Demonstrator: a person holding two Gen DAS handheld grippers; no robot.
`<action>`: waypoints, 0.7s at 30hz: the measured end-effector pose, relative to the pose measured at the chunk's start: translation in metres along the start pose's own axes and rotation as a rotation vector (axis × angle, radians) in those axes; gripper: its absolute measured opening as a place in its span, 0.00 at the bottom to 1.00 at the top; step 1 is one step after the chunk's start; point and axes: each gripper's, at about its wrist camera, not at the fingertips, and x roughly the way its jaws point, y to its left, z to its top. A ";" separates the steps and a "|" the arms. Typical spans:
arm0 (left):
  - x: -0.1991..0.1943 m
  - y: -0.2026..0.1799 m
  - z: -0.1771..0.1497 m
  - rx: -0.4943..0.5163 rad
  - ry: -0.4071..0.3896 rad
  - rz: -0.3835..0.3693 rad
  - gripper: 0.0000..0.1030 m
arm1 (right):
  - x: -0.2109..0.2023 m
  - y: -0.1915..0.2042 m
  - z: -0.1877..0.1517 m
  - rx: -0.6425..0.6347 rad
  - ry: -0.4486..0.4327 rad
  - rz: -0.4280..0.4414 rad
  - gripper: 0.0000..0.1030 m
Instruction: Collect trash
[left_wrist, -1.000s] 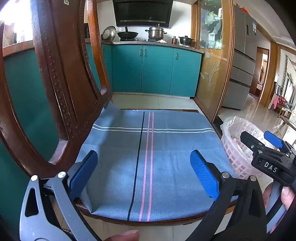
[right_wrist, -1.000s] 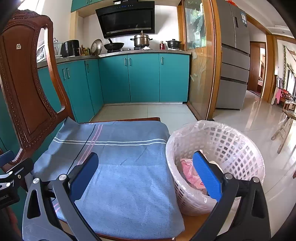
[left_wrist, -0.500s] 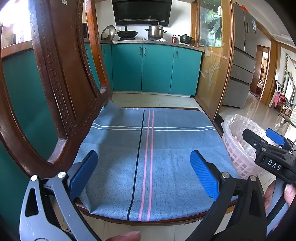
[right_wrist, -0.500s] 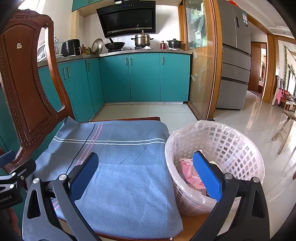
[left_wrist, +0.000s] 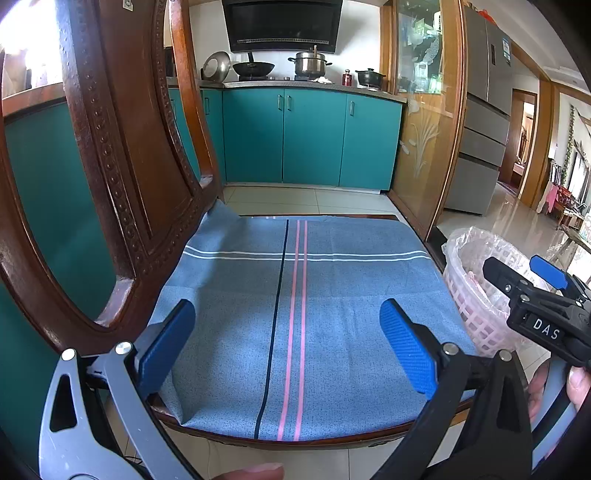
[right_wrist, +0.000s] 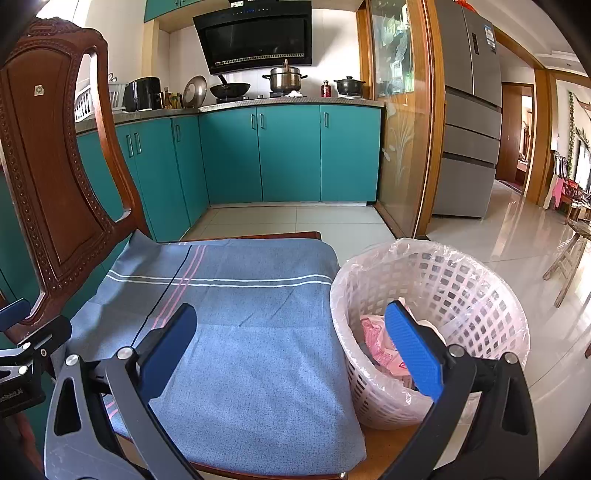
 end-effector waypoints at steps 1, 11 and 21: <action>0.000 0.000 0.000 0.000 -0.001 0.002 0.97 | 0.000 0.000 0.000 0.000 0.001 0.000 0.97; 0.000 0.000 -0.001 0.003 0.001 0.002 0.97 | 0.000 0.001 0.000 0.001 0.001 -0.001 0.97; 0.000 0.000 0.000 0.007 0.002 0.003 0.97 | 0.000 0.002 -0.001 -0.003 0.001 0.002 0.97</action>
